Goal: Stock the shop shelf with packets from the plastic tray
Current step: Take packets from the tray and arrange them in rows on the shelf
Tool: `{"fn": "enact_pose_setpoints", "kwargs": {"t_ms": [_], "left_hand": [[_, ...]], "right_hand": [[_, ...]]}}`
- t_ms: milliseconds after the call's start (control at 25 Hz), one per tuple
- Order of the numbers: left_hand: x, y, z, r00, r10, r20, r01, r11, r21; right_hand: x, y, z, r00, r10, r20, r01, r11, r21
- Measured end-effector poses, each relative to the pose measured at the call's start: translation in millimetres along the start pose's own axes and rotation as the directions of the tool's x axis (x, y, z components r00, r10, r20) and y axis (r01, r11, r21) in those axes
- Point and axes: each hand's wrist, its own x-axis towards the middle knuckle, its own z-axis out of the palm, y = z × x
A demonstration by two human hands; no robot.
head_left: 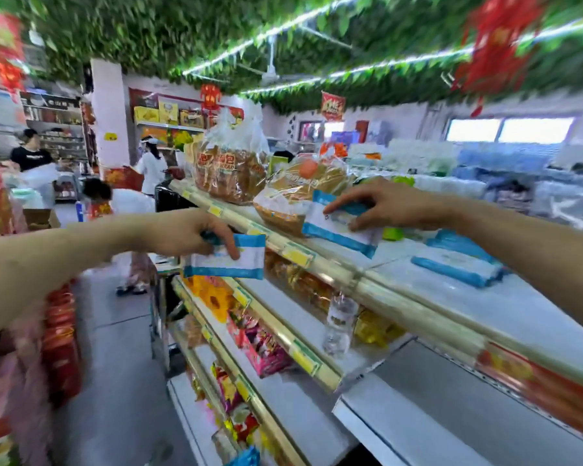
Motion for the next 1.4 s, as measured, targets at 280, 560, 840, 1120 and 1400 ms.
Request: {"fn": "enact_pose_setpoints", "kwargs": {"t_ms": [280,560,840,1120,1400], "left_hand": [[69.5,55.5,-7.0,0.983,0.161,0.086,-0.167,0.983,0.07],[110.9,99.7,3.9,0.965,0.253,0.072,-0.256,0.966,0.038],[148.1,108.6,23.5,0.952,0.289,0.096,-0.295,0.955,0.044],[181.7,139.5,40.6,0.924,0.373,0.081,-0.365,0.926,-0.099],[246.0,186.6,86.2,0.859,0.496,0.129,-0.484,0.867,-0.117]], "right_hand": [[-109.6,103.4,-31.0,0.919,0.395,0.003,-0.395,0.919,-0.017],[-119.6,132.6,-11.0,0.903,0.428,0.026,-0.419,0.894,-0.157],[-120.5,147.9,-8.9,0.88,0.473,-0.039,-0.428,0.754,-0.498],[-133.8,147.6,-9.3,0.887,0.445,-0.12,-0.406,0.631,-0.661],[-170.9,139.6,-19.7,0.883,0.437,-0.17,-0.436,0.631,-0.641]]}}
